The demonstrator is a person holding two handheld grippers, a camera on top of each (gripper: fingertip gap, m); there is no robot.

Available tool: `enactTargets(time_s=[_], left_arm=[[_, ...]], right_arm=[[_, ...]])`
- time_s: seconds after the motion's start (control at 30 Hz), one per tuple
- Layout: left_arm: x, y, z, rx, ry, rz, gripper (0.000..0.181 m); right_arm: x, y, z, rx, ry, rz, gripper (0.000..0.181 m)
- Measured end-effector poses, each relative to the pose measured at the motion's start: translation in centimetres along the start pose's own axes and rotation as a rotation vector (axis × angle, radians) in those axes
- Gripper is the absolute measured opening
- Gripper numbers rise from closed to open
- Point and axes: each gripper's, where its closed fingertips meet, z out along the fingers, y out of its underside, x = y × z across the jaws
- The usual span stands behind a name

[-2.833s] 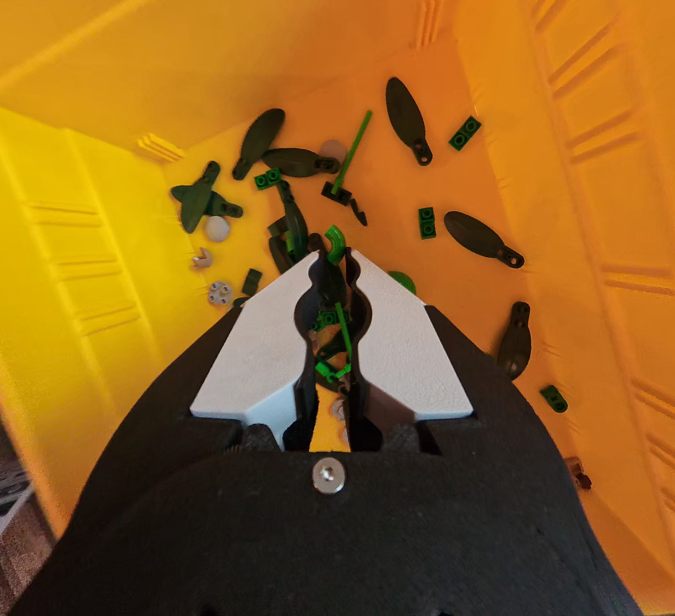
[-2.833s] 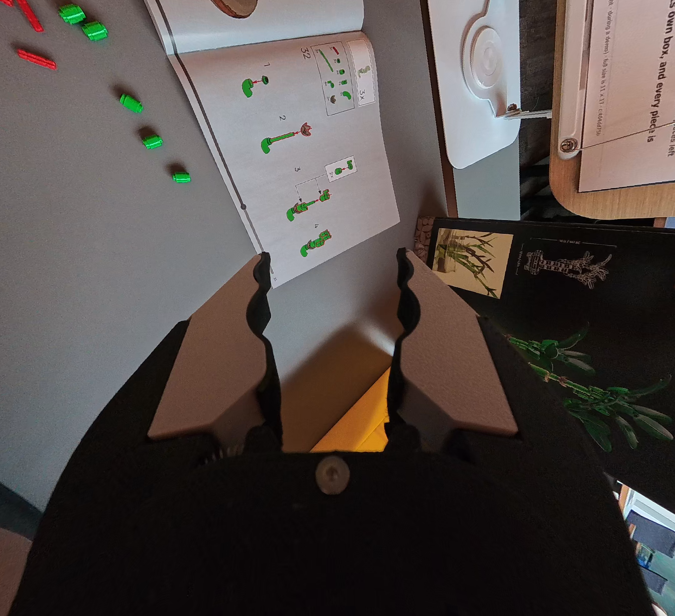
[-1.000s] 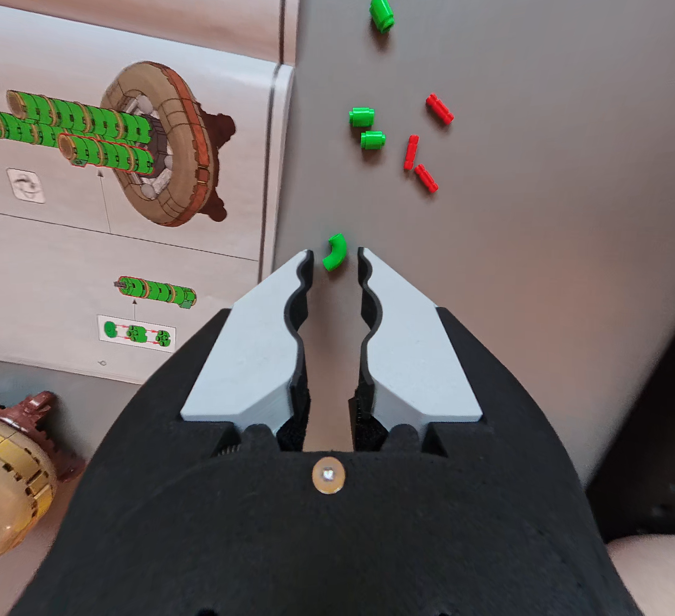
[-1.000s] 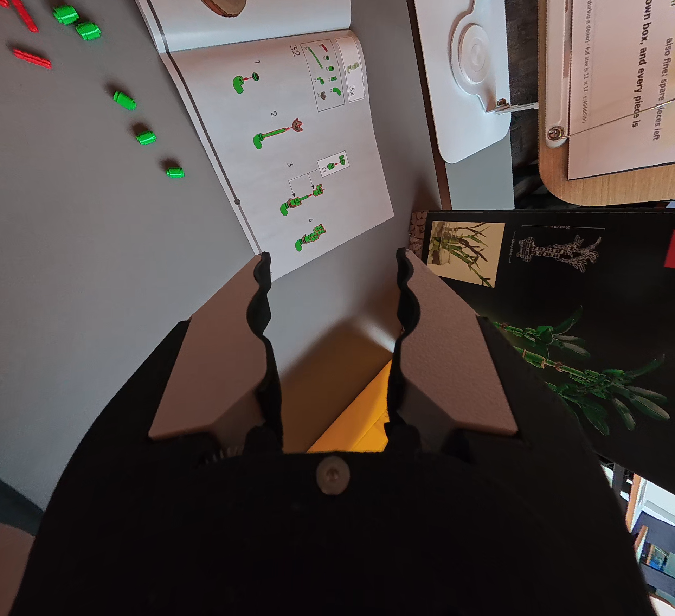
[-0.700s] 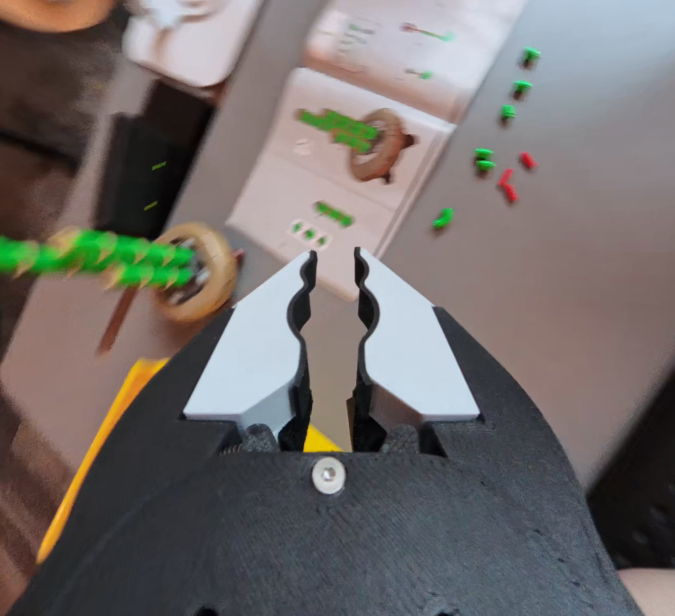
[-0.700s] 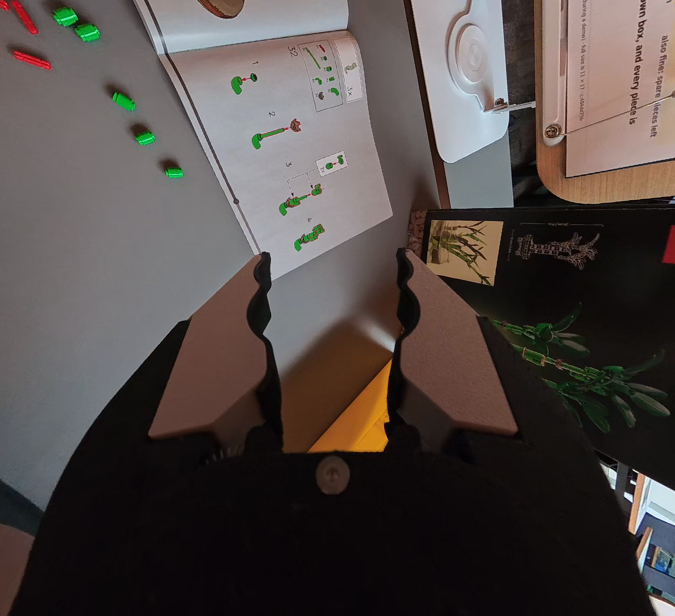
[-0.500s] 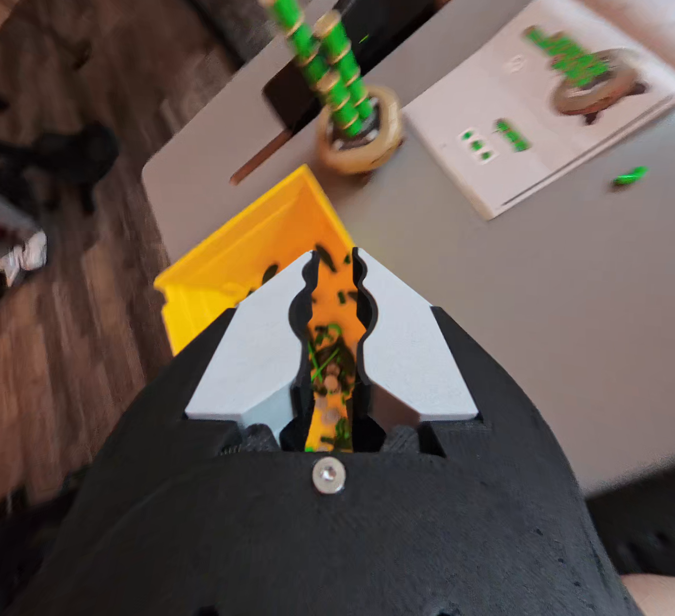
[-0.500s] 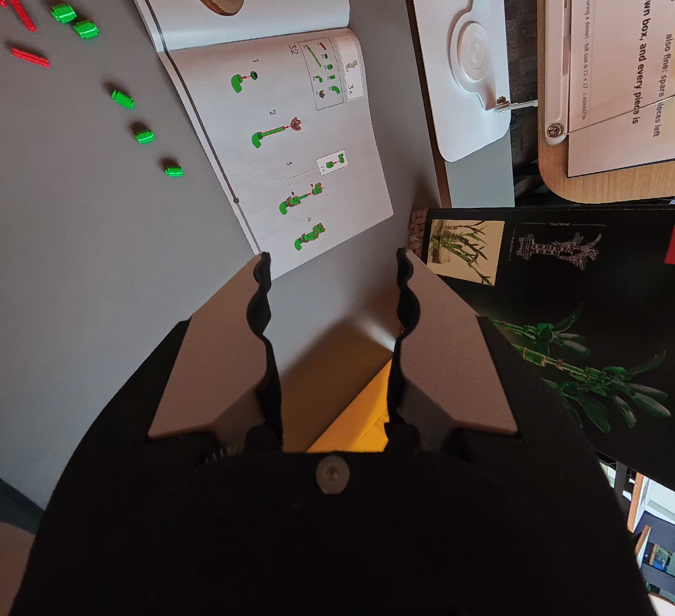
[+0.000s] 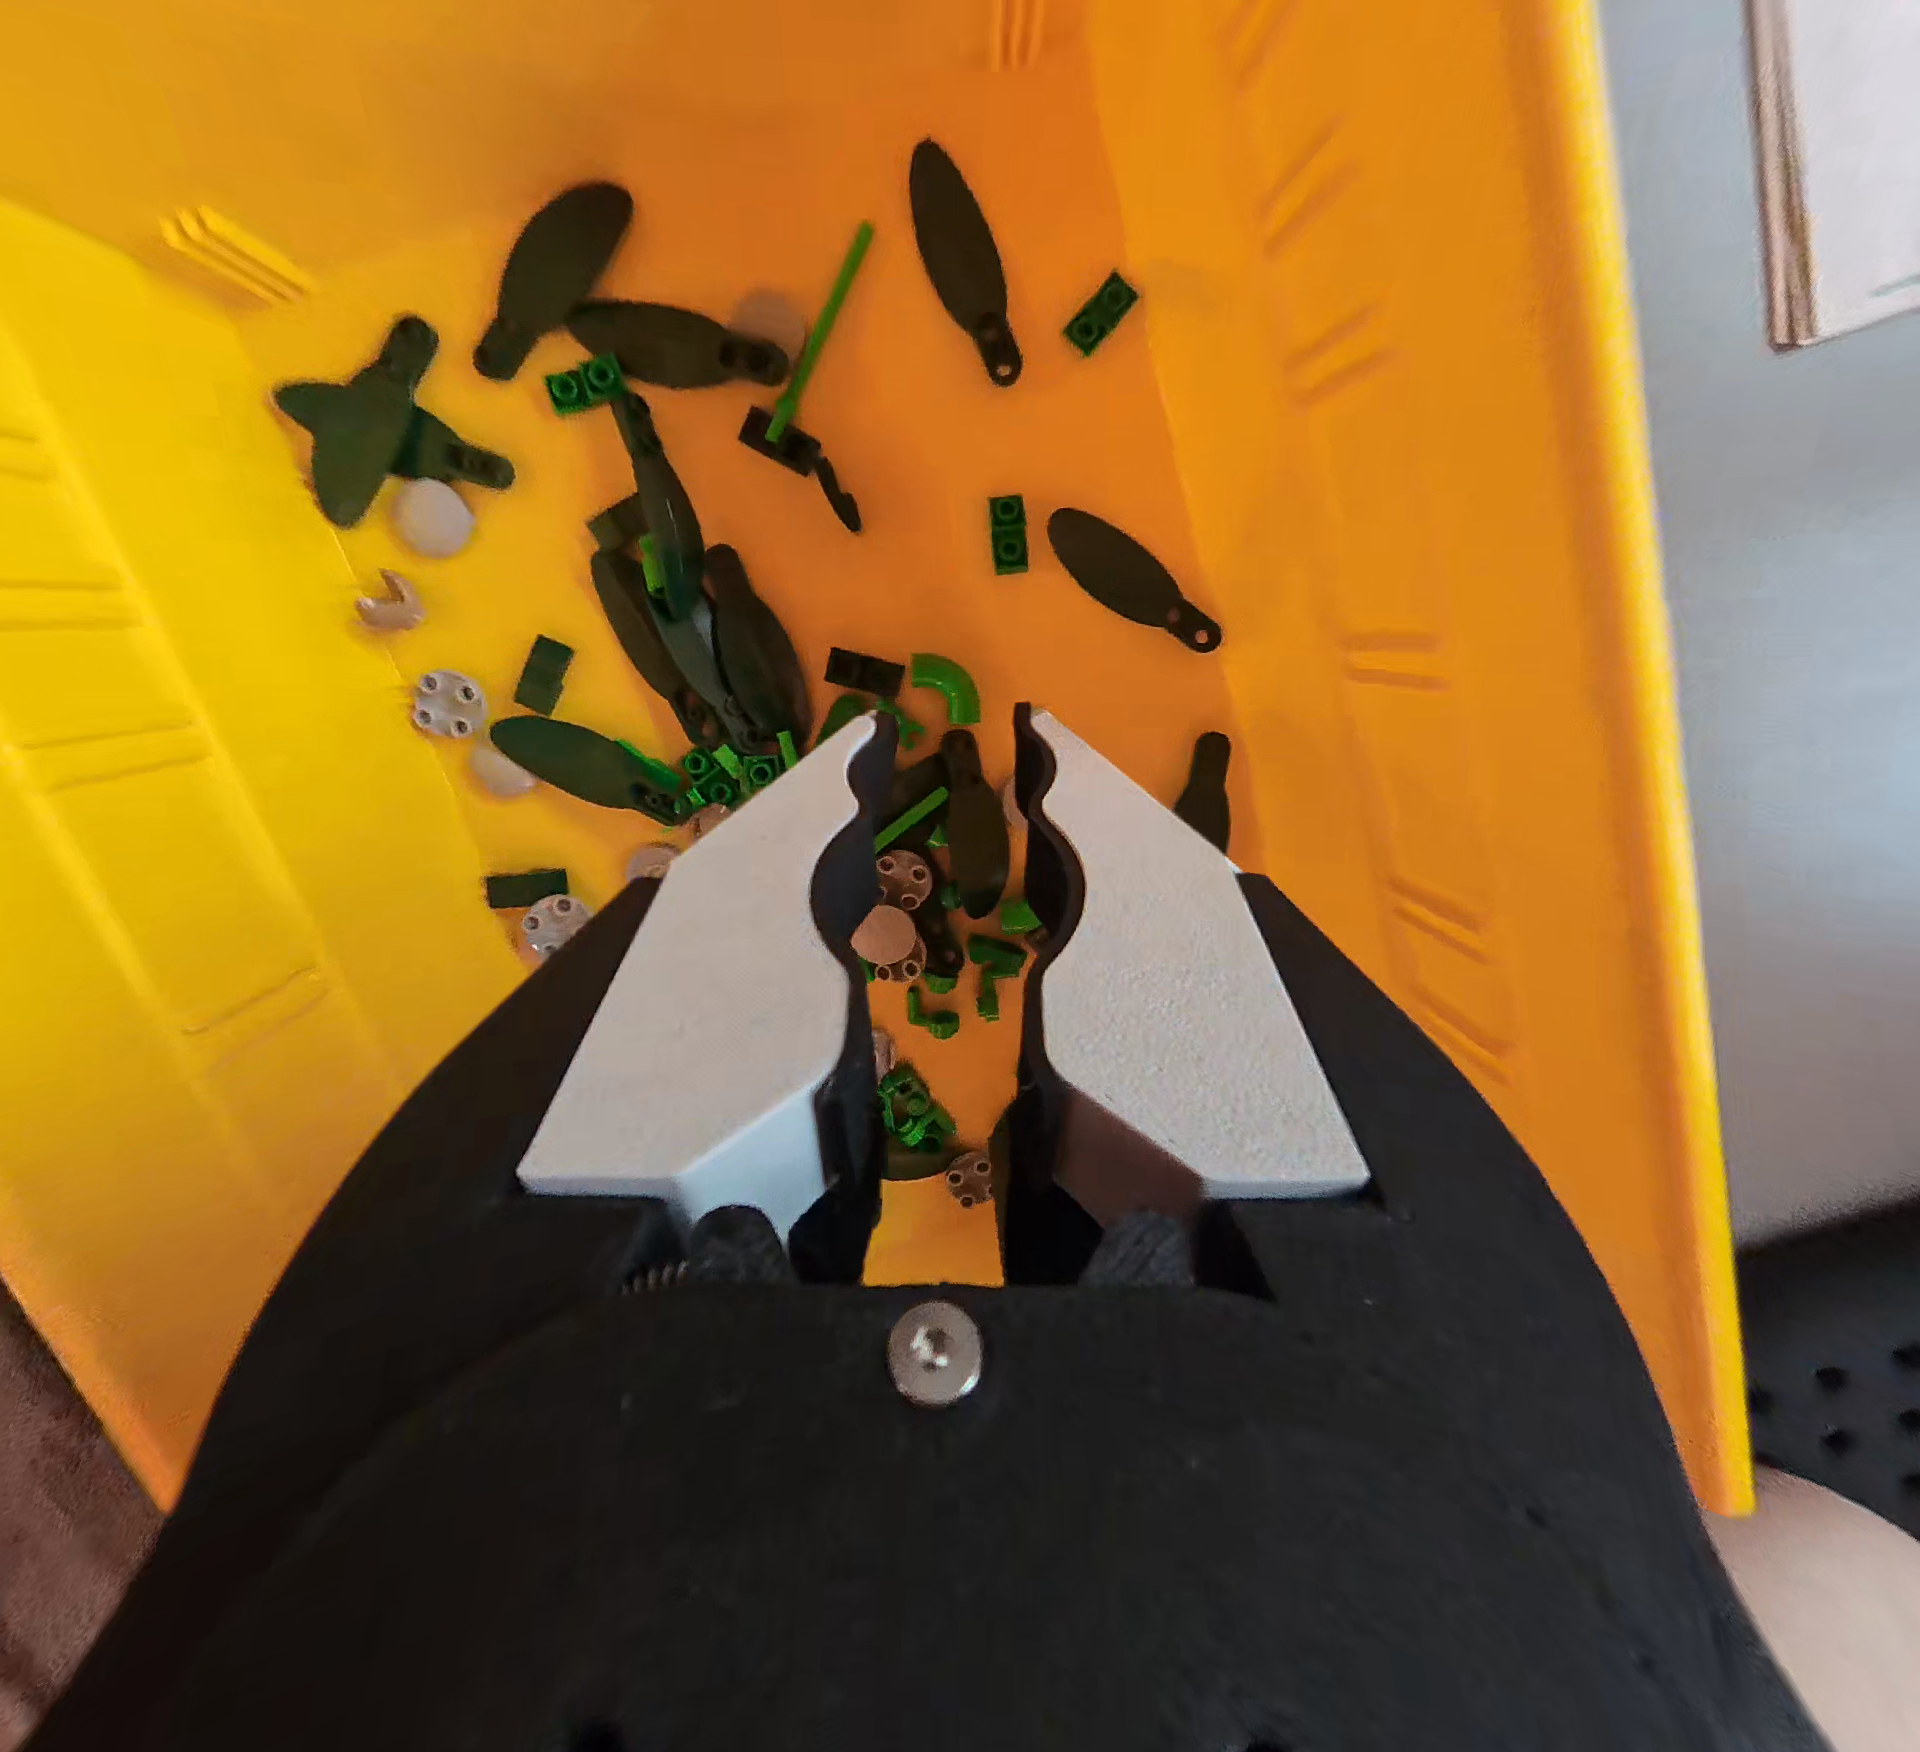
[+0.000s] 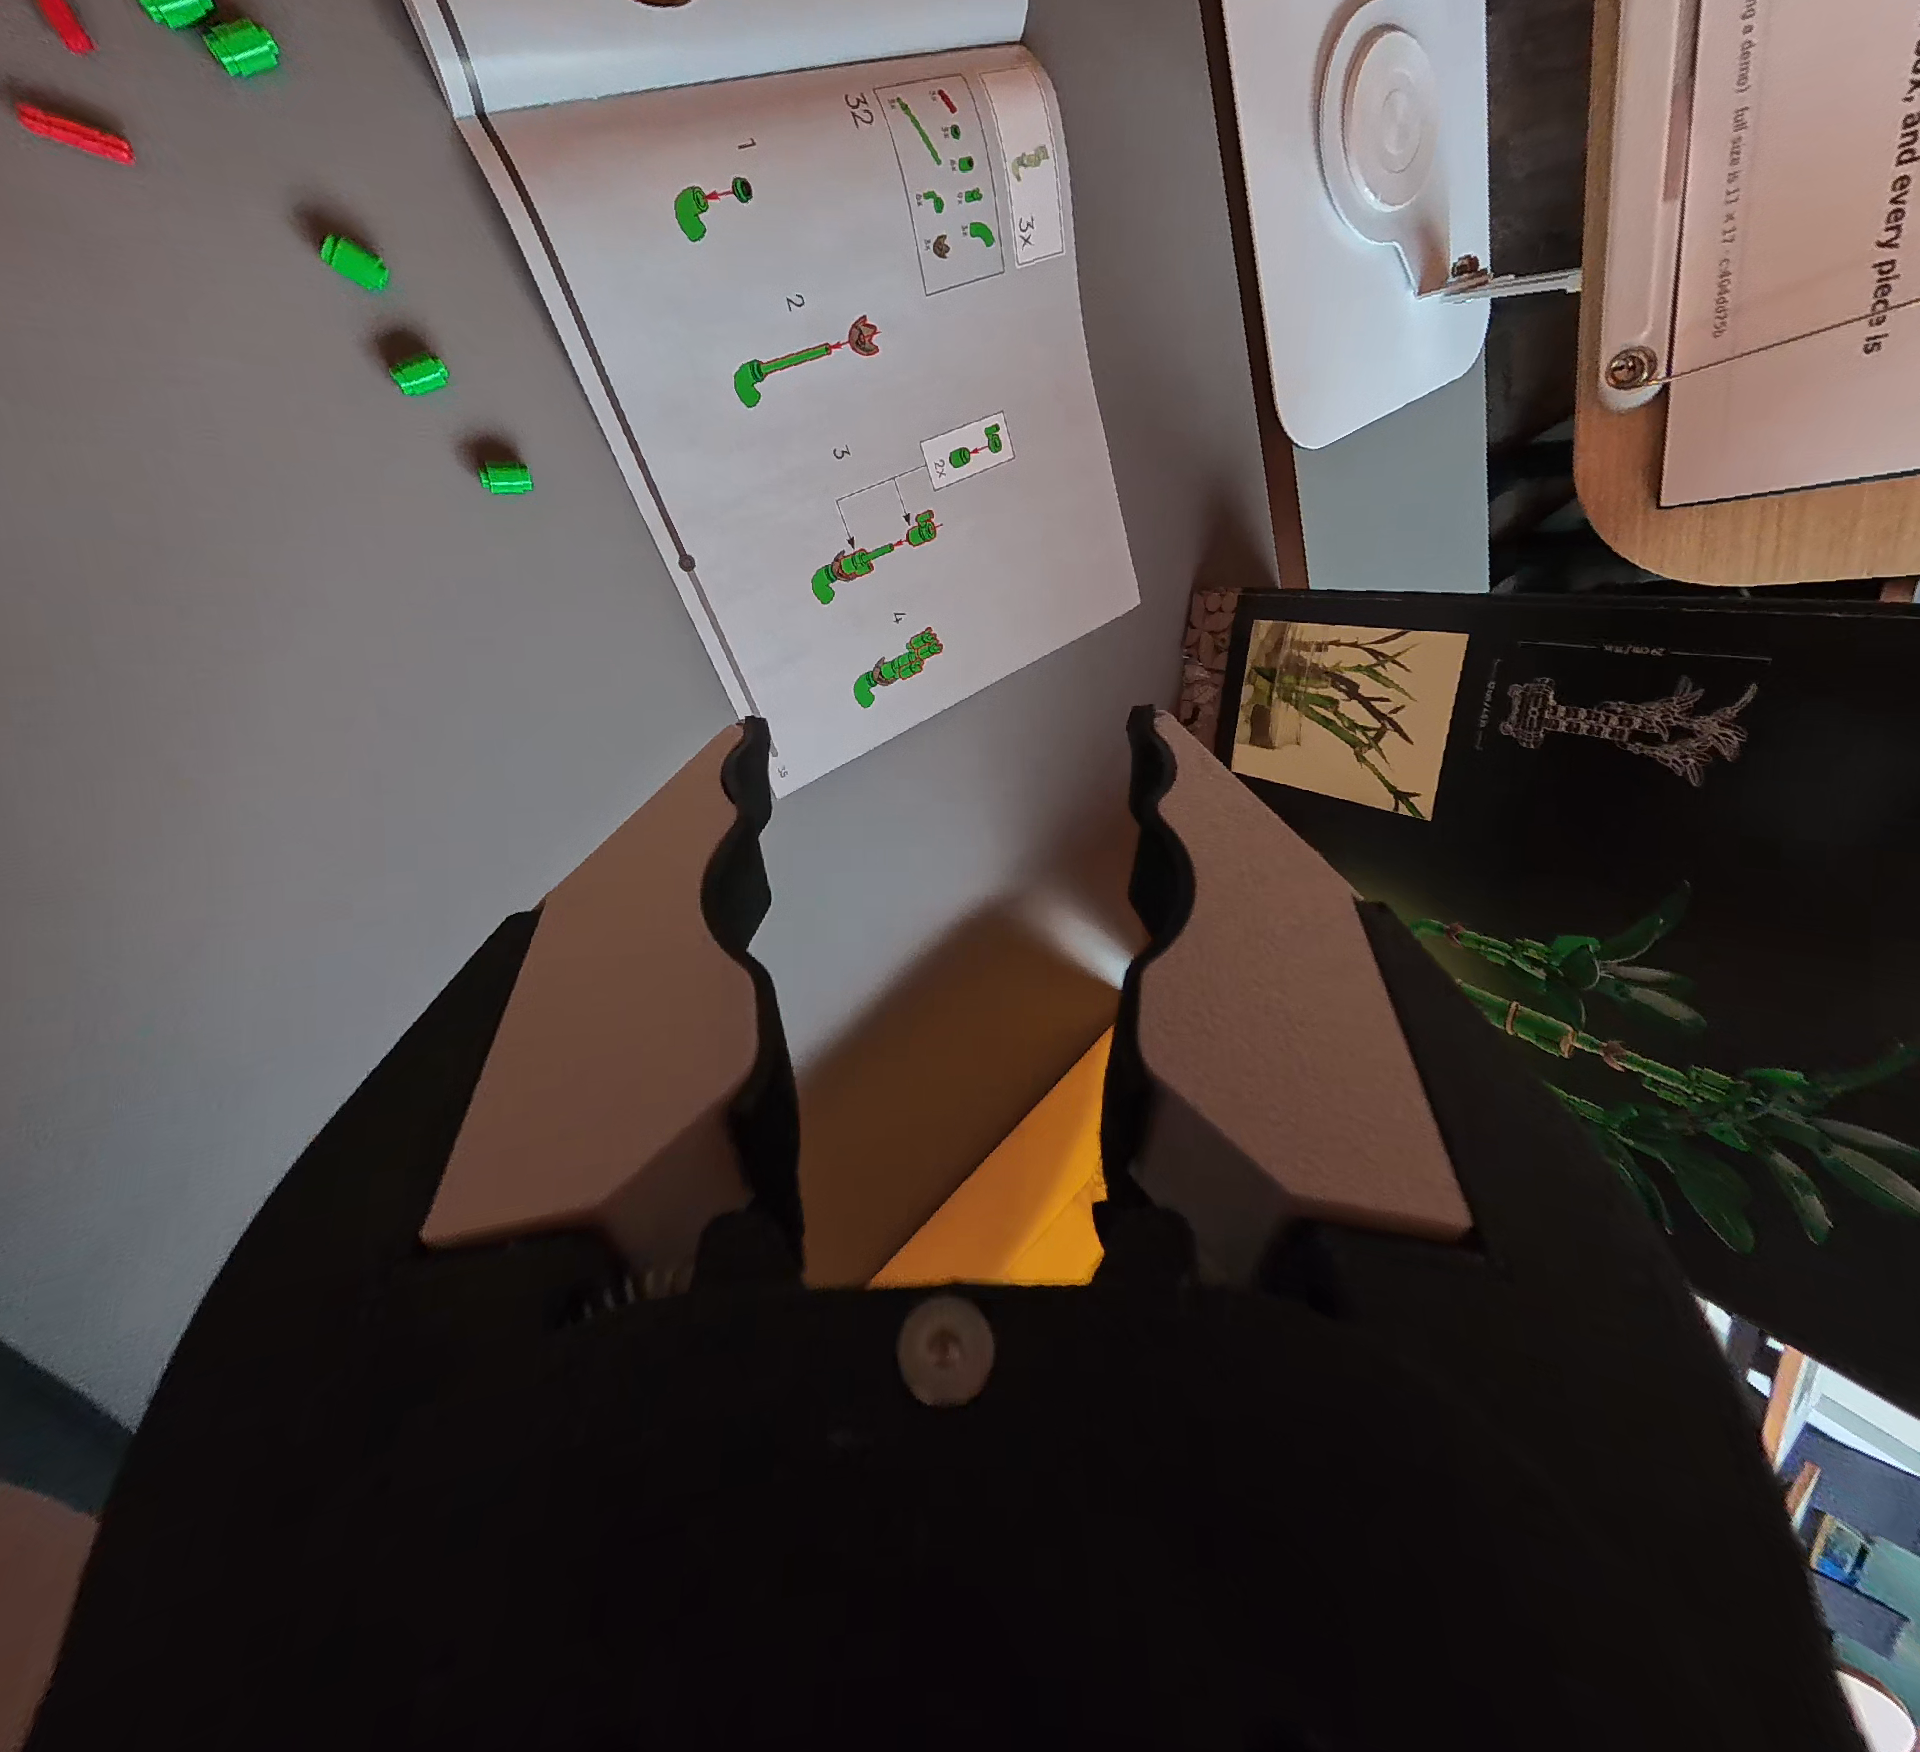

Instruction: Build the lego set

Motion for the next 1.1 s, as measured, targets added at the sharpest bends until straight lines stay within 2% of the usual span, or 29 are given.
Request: enactTargets(time_s=[0.3,1.0,1.1], left_arm=[[-0.4,1.3,2.6,-0.149,-0.019,-0.053,0.018],[-0.2,1.1,3.5,-0.218,-0.072,-0.004,0.007],[-0.6,1.1,2.9,-0.209,-0.098,-0.004,0.006]], right_arm=[[0.1,0.2,0.1,-0.004,-0.002,0.007,0.069],[-0.2,0.3,0.0,-0.005,-0.012,-0.002,0.069],[-0.2,0.3,0.0,-0.004,-0.014,-0.002,0.069]])
